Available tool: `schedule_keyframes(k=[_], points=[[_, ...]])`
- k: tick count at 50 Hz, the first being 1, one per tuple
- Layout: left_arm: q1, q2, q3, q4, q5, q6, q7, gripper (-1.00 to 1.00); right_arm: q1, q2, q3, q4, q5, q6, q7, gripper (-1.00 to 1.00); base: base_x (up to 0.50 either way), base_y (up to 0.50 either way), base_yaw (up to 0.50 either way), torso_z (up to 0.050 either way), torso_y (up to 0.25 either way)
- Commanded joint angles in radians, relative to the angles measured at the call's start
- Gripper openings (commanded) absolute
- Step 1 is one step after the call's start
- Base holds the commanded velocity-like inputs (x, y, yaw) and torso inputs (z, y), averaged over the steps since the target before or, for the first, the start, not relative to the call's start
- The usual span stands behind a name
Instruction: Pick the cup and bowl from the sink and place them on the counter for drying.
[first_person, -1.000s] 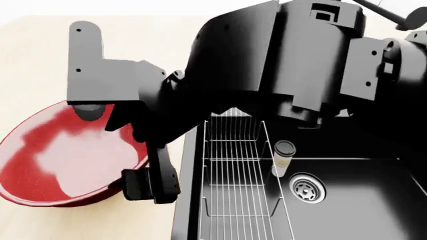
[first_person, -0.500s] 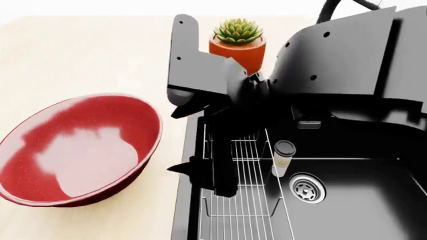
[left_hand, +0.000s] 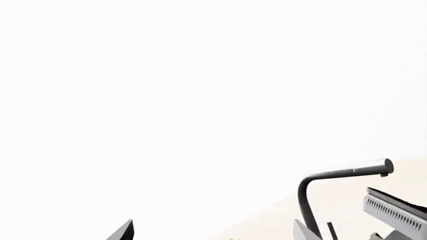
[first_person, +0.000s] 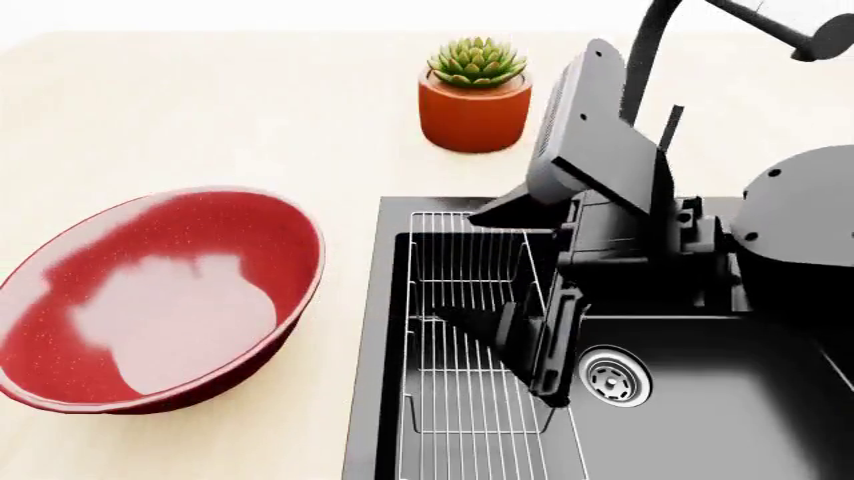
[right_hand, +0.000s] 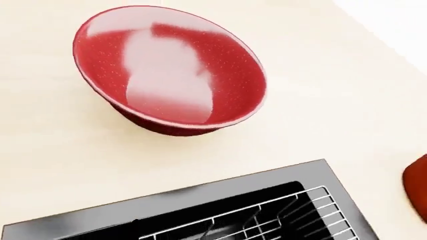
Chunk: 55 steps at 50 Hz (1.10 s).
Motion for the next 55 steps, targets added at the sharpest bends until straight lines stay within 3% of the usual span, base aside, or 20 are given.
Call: schedule_keyframes(k=[1, 16, 29, 43, 55], points=[[-0.01, 0.0, 0.02, -0.002, 0.008, 0.007, 0.0, 1.0, -0.081, 0.183, 0.006, -0.067, 0.053, -0.058, 0.11, 1.0, 0.0, 0.0, 0.0, 0.0, 0.0], [-0.015, -0.009, 0.026, -0.002, 0.001, 0.013, -0.008, 1.0, -0.203, 0.389, -0.027, -0.12, 0.082, -0.161, 0.212, 1.0, 0.0, 0.0, 0.0, 0.0, 0.0], [-0.012, -0.007, 0.032, 0.002, 0.001, 0.017, -0.011, 1.0, -0.222, 0.47, -0.022, -0.105, 0.136, -0.19, 0.283, 1.0, 0.0, 0.0, 0.0, 0.0, 0.0], [-0.007, -0.005, 0.03, 0.004, 0.004, 0.02, -0.006, 1.0, 0.064, 0.372, 0.071, 0.074, 0.416, 0.309, 0.336, 1.0, 0.0, 0.0, 0.0, 0.0, 0.0], [-0.024, -0.015, 0.049, 0.0, -0.003, 0.029, -0.014, 1.0, 0.192, 0.312, 0.071, 0.203, 0.544, 0.544, 0.412, 1.0, 0.0, 0.0, 0.0, 0.0, 0.0]])
